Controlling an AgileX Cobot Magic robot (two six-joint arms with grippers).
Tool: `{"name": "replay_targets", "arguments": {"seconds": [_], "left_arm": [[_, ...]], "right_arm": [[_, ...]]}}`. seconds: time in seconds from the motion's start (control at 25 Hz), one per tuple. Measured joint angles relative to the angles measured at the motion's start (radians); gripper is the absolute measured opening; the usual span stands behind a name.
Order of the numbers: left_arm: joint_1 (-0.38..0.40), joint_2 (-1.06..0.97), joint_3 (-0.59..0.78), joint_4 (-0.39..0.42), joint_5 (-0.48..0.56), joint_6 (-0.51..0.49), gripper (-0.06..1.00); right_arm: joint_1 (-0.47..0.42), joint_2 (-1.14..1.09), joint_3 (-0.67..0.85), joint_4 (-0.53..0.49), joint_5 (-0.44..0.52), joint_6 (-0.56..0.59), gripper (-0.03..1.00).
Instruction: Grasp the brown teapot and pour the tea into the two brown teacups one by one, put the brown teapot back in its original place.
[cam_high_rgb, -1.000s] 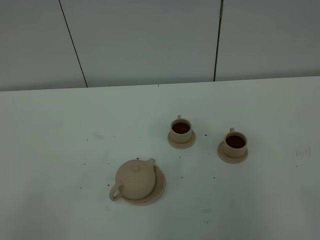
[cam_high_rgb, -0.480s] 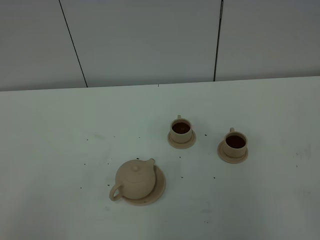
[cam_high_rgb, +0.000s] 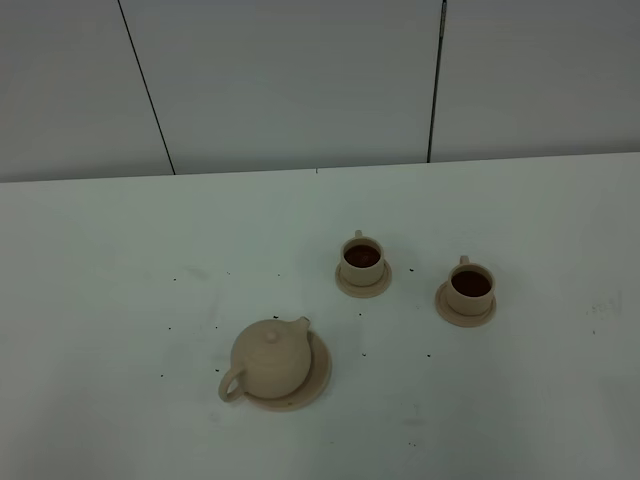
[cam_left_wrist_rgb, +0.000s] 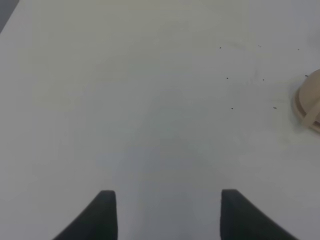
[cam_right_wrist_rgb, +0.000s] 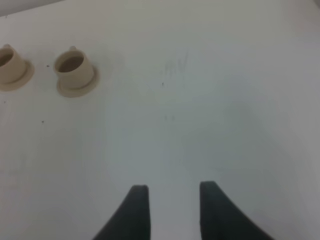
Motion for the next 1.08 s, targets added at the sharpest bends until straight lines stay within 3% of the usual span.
{"name": "replay_targets", "arguments": {"seconds": [1.08], "left_arm": [[0.000,0.000,0.000,0.000,0.000,0.000,0.52]], "right_arm": [[0.000,0.000,0.000,0.000,0.000,0.000,0.24]]}}
